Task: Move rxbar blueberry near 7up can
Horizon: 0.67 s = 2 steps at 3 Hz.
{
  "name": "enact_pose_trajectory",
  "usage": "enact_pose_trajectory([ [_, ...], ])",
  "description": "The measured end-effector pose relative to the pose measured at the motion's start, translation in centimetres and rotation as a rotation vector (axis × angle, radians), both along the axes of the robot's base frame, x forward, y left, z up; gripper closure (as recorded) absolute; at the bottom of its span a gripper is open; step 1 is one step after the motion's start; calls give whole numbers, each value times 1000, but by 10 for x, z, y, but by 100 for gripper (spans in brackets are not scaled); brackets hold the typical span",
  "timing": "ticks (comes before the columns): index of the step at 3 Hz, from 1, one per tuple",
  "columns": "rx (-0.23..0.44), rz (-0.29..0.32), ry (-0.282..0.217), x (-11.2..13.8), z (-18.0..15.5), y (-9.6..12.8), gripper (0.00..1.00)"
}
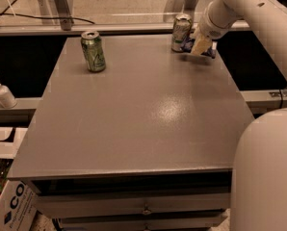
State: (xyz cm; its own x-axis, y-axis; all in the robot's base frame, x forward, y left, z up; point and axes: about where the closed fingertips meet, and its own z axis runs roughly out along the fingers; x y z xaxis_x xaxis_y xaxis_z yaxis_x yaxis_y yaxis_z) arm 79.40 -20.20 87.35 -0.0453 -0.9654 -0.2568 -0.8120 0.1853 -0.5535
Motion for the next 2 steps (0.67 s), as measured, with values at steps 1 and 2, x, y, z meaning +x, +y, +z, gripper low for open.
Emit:
enact_pose_trajectory([
  [1,-12,7,16,4,-4,1,61],
  [2,-21,11,22,6,-6,2,38],
])
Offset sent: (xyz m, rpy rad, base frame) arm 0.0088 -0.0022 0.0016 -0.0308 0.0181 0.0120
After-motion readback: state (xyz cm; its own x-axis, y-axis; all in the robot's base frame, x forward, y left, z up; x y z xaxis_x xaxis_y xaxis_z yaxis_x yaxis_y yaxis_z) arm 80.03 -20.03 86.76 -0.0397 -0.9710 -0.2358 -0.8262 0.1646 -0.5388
